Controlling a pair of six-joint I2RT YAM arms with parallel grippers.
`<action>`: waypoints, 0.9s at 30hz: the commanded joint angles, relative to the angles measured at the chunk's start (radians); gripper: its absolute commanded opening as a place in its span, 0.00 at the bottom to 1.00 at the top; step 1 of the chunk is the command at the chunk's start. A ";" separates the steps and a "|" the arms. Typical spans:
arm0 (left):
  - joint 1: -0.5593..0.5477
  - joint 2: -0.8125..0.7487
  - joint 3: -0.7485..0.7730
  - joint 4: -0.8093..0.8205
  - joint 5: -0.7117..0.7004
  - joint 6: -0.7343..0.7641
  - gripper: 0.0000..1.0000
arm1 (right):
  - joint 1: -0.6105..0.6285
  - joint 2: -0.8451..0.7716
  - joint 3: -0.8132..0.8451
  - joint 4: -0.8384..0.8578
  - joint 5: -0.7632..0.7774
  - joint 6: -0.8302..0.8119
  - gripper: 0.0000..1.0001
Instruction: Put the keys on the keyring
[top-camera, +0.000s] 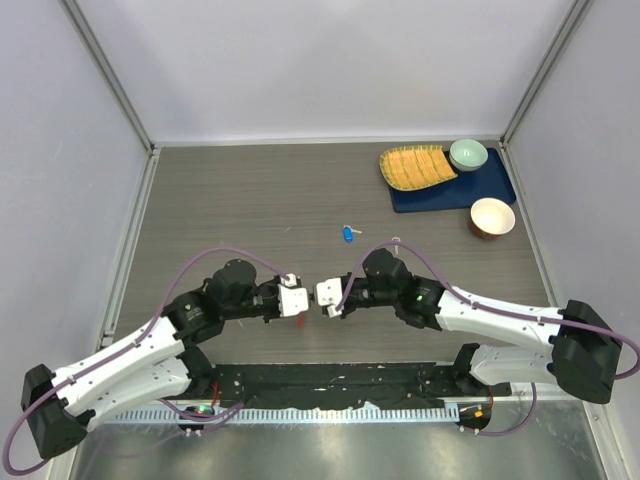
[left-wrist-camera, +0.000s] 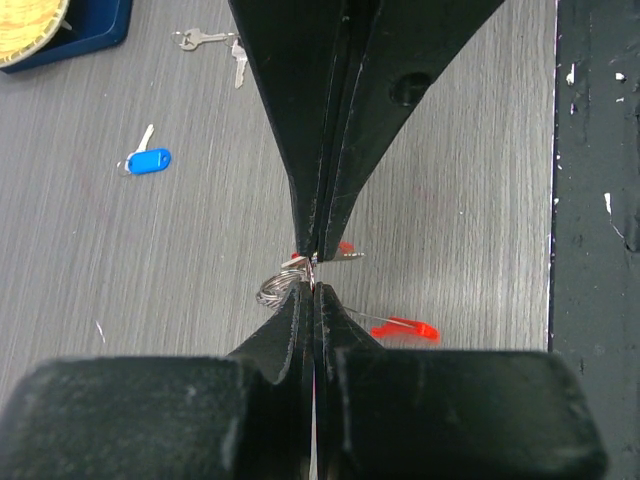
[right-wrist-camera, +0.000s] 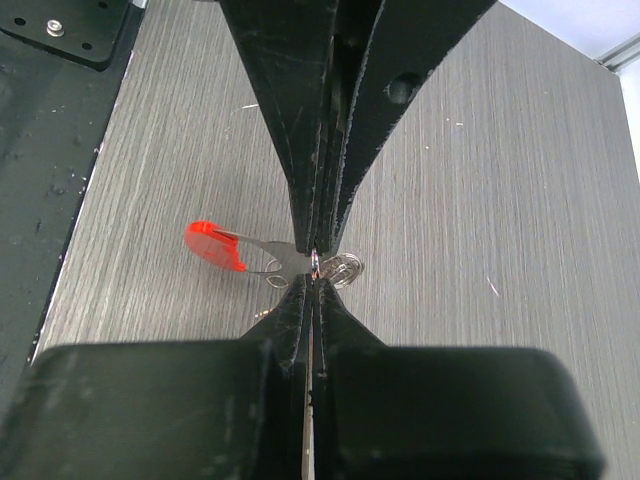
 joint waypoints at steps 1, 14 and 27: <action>-0.003 0.037 0.051 -0.024 -0.019 -0.004 0.00 | 0.016 -0.024 0.055 0.019 -0.006 -0.003 0.01; -0.003 0.004 0.054 0.038 -0.140 -0.170 0.00 | 0.016 -0.022 0.036 0.005 0.034 0.003 0.02; -0.005 -0.062 -0.064 0.307 -0.222 -0.501 0.00 | 0.016 -0.012 0.001 0.074 0.060 0.028 0.03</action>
